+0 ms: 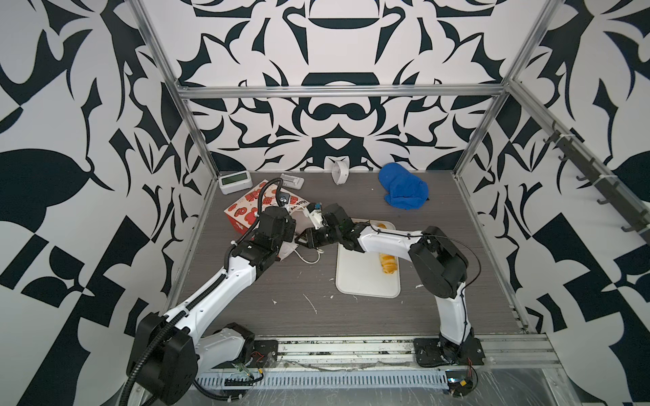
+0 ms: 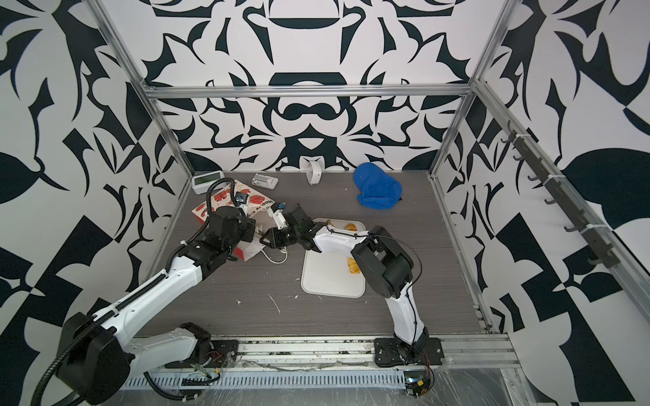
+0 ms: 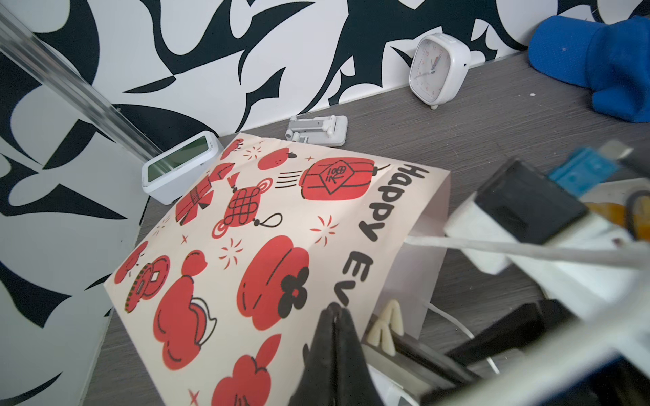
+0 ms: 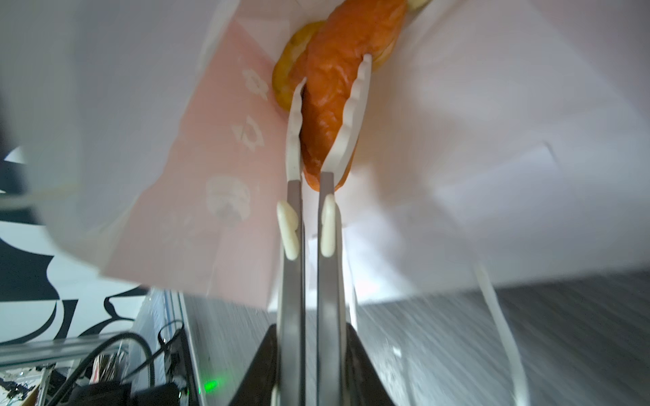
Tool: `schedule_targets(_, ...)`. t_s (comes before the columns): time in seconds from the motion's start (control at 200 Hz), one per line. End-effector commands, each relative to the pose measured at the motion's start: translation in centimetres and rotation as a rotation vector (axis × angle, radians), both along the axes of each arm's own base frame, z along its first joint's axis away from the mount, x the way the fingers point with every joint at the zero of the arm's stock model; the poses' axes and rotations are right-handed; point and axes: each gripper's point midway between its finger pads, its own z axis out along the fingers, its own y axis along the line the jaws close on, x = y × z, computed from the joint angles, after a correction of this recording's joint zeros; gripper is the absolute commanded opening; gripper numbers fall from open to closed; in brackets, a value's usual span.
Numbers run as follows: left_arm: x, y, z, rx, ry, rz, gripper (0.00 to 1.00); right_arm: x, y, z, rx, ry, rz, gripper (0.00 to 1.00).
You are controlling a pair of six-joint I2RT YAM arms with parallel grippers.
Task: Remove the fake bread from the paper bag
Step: 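Pull the orange bread out of the bag with the right gripper's tongs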
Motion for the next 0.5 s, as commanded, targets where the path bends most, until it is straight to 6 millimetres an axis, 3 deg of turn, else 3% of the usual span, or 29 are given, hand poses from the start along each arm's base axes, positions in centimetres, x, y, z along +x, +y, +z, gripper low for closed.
schedule_targets(0.0,0.6,-0.2,0.1,-0.029,-0.027,0.019,0.0,-2.0,-1.6,2.8,-0.006,-0.04,0.073,0.1)
schedule_targets(0.225,1.4,-0.5,0.3,-0.033,-0.037,0.025,0.0,-5.4,-5.2,3.5,-0.024,-0.028,0.107,0.1)
schedule_targets(0.495,2.3,-0.7,0.5,-0.033,-0.047,0.034,0.0,-7.7,-12.0,5.5,-0.129,-0.167,0.06,0.09)
